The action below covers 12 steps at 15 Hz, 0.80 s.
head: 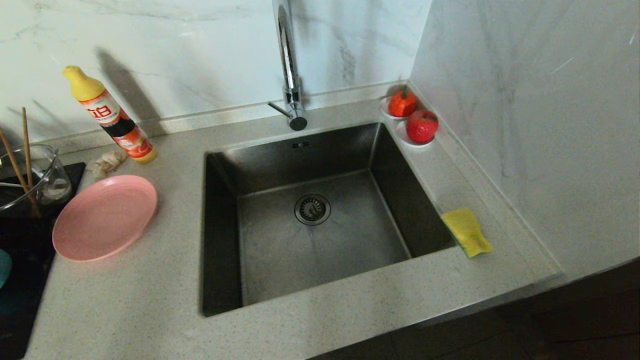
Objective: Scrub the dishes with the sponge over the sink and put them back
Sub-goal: Grab the dish soap
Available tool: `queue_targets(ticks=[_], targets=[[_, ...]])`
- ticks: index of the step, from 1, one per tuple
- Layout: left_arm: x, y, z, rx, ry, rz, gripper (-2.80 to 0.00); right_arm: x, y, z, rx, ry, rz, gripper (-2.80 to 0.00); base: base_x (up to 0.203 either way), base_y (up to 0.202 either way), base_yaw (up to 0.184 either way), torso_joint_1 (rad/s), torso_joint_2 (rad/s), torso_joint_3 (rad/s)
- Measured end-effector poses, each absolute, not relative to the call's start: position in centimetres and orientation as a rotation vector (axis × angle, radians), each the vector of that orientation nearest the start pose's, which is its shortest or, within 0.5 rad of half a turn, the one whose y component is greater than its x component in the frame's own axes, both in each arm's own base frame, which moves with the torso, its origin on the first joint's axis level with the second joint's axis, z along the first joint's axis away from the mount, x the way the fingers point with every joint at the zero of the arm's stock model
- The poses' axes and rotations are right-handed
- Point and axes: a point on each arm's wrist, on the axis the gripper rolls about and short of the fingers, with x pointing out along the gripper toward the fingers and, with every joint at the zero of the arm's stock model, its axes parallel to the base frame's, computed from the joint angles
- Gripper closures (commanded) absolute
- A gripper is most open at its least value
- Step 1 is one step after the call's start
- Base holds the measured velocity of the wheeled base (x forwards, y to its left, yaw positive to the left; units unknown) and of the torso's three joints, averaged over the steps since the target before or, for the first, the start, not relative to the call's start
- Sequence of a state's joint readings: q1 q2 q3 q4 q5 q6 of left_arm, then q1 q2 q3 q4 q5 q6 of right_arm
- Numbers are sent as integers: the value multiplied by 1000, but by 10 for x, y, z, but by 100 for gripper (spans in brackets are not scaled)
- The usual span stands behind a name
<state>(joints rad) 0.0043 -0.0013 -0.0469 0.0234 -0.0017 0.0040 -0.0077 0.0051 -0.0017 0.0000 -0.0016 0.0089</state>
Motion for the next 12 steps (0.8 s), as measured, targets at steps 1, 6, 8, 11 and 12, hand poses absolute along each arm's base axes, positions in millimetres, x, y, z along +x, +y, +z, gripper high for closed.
queue_targets(ticks=[1, 6, 8, 11, 12], targets=[[-30, 0, 95, 4, -55, 3, 0, -23, 0, 76, 9, 3, -9, 0, 0, 0, 0, 0, 0, 0], [-45, 0, 172, -6, -140, 2, 0, -23, 0, 76, 9, 3, -9, 0, 0, 0, 0, 0, 0, 0], [-30, 0, 209, -37, -89, 0, 0, -23, 0, 76, 9, 3, -9, 0, 0, 0, 0, 0, 0, 0], [21, 0, 260, -107, 25, 8, 0, -23, 0, 76, 9, 3, -9, 0, 0, 0, 0, 0, 0, 0], [44, 1, 272, -126, 61, 15, 0, -23, 0, 76, 9, 3, -9, 0, 0, 0, 0, 0, 0, 0]])
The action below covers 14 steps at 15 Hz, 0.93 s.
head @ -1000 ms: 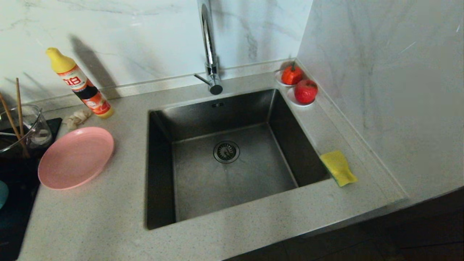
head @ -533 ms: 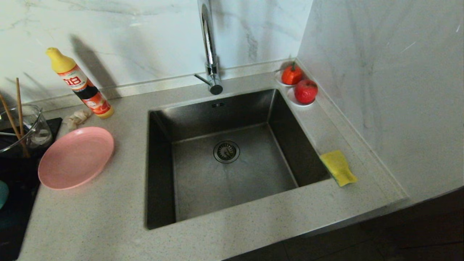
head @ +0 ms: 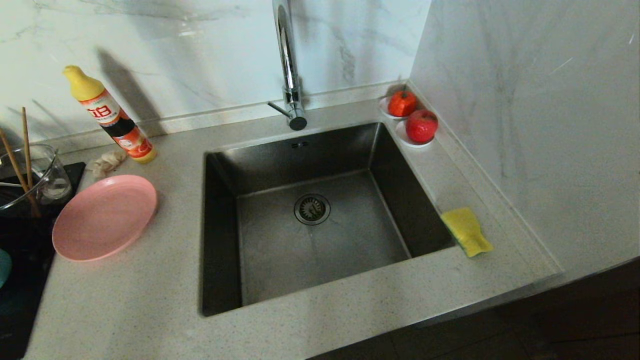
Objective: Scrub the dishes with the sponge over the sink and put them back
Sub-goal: Grab the dish soap
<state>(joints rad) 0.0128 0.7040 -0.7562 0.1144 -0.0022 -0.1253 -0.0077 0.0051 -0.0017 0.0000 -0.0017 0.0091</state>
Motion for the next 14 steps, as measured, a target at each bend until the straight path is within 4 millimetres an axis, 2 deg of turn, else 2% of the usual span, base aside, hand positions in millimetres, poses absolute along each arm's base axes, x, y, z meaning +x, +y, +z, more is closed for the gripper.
queue_targets(ticks=[3, 6, 8, 11, 14], targets=[[122, 6, 286, -158, 135, 58, 0, -23, 0, 76, 9, 3, -10, 0, 0, 0, 0, 0, 0, 0], [196, 16, 277, -162, 147, 121, 0, -23, 0, 76, 9, 3, -9, 0, 0, 0, 0, 0, 0, 0], [238, 23, 269, -161, 131, 169, 0, -23, 0, 76, 9, 3, -9, 0, 0, 0, 0, 0, 0, 0], [293, 30, 260, -159, 86, 226, 0, -23, 0, 76, 9, 4, -9, 0, 0, 0, 0, 0, 0, 0], [332, 37, 252, -160, 39, 288, 0, -23, 0, 76, 9, 3, -9, 0, 0, 0, 0, 0, 0, 0]])
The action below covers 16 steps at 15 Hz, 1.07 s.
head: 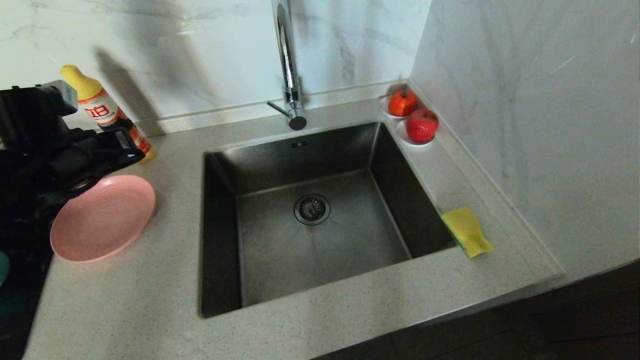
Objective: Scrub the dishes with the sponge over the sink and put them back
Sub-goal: Grab the dish soap
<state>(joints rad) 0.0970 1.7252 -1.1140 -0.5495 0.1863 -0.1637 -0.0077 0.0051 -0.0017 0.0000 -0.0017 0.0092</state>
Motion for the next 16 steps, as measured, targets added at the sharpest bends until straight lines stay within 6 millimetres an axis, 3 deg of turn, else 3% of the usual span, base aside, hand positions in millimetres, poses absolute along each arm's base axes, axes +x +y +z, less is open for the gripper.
queue_targets(ticks=[1, 6, 16], targets=[[343, 38, 247, -160, 31, 309, -280, -23, 0, 76, 9, 3, -9, 0, 0, 0, 0, 0, 0, 0], [375, 49, 244, -182, -25, 377, -280, -23, 0, 76, 9, 3, -9, 0, 0, 0, 0, 0, 0, 0], [411, 61, 237, -242, -108, 451, -280, -23, 0, 76, 9, 3, -9, 0, 0, 0, 0, 0, 0, 0]])
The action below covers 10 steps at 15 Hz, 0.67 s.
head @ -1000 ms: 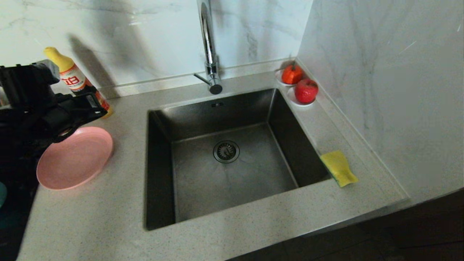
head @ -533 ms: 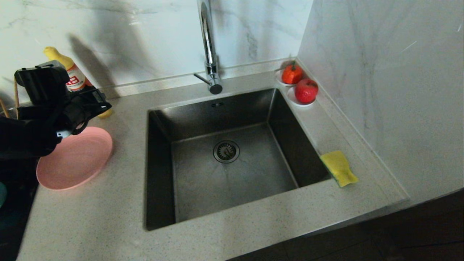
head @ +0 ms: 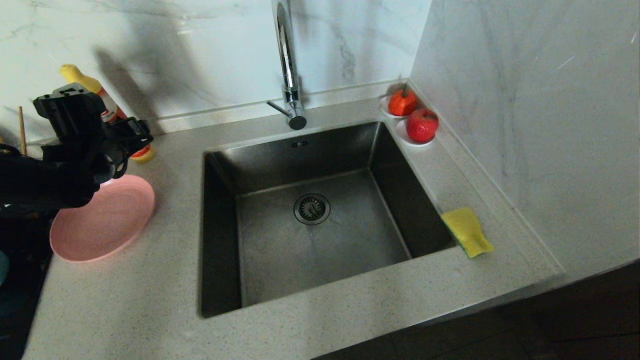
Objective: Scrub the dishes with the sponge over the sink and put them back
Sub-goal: Grab the dish soap
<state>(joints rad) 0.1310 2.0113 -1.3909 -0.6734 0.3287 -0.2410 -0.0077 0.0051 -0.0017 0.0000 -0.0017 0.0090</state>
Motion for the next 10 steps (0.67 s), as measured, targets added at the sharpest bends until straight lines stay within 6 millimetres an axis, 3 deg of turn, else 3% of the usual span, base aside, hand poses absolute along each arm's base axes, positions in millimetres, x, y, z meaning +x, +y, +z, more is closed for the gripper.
queue_targets(ticks=[10], targets=[[458, 75, 229, -273, -215, 497, -280, -23, 0, 76, 9, 4, -9, 0, 0, 0, 0, 0, 0, 0]])
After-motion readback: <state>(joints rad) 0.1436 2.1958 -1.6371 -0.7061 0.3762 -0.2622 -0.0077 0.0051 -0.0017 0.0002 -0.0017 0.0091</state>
